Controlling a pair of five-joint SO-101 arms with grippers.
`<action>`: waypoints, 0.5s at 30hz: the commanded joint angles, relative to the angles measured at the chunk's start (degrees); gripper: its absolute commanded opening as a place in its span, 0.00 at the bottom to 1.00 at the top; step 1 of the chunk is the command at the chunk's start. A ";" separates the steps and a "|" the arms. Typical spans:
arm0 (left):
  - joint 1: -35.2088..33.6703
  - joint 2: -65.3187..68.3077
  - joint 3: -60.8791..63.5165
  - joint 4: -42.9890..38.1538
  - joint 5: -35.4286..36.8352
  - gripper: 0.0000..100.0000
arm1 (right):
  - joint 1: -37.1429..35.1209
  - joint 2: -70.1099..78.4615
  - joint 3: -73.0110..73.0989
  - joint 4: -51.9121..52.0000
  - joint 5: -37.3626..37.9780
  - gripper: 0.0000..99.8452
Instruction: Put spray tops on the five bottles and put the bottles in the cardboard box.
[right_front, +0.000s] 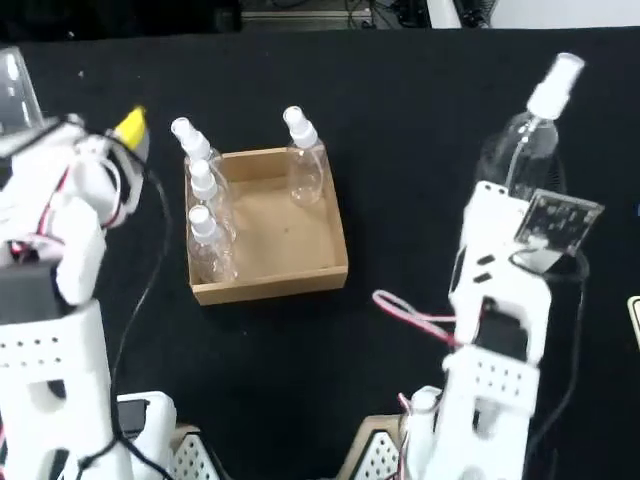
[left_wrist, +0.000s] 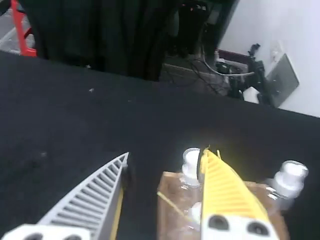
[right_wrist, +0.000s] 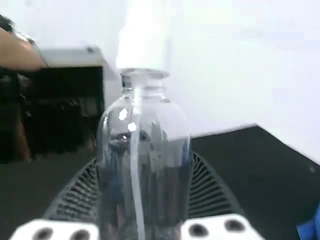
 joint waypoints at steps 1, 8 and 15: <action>-5.49 -10.55 16.57 -11.16 -0.35 0.21 | 4.66 16.84 -2.42 -14.59 -0.44 0.01; -11.21 -22.51 34.59 -18.73 0.09 0.21 | 9.85 40.13 -3.82 -35.69 -0.44 0.01; -15.43 -29.80 43.47 -21.10 9.14 0.21 | 12.92 60.70 -10.59 -47.74 -0.44 0.01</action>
